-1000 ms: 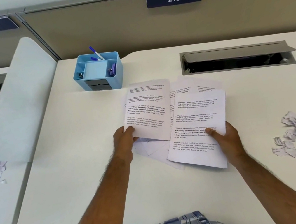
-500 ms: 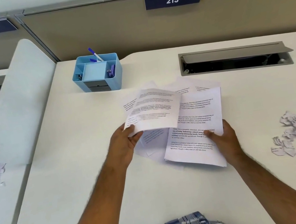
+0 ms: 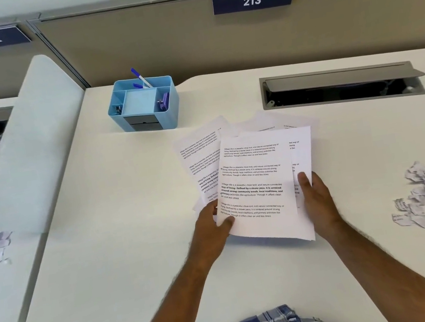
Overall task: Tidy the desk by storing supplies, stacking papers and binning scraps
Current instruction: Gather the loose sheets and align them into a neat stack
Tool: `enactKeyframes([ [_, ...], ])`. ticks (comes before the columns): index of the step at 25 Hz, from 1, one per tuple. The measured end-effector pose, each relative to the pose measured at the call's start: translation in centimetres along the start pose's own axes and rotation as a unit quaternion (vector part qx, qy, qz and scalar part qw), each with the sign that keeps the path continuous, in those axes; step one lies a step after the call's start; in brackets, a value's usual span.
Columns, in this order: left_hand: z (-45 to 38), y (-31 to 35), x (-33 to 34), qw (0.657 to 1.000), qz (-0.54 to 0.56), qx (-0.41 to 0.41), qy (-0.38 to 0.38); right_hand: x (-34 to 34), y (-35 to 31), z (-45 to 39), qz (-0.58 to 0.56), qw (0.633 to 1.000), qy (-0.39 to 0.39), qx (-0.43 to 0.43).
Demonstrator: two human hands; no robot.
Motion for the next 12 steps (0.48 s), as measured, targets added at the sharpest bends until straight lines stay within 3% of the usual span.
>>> enactKeyframes([
  [4,-0.2,-0.5,1.2,0.996,-0.046,0.053,-0.054,0.0,0.3,-0.4,-0.009,0.999,-0.035,-0.003],
  [7,-0.2,-1.2,1.6,0.994,-0.057,0.047,-0.084,0.1,0.6,-0.3,0.005,0.998,-0.057,-0.001],
  [12,-0.7,-1.8,1.9,0.989,-0.122,0.037,-0.07,0.3,1.8,0.1,0.024,0.997,-0.069,0.011],
])
Point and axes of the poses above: each hand's wrist, its own z-axis away from the middle knuckle, its own x-axis out of the palm, y = z × x, the point moved 5 cm from there along -z, towards the middle knuckle, and after that the axes turned 15 degrees about y, right-handed, at the moved point
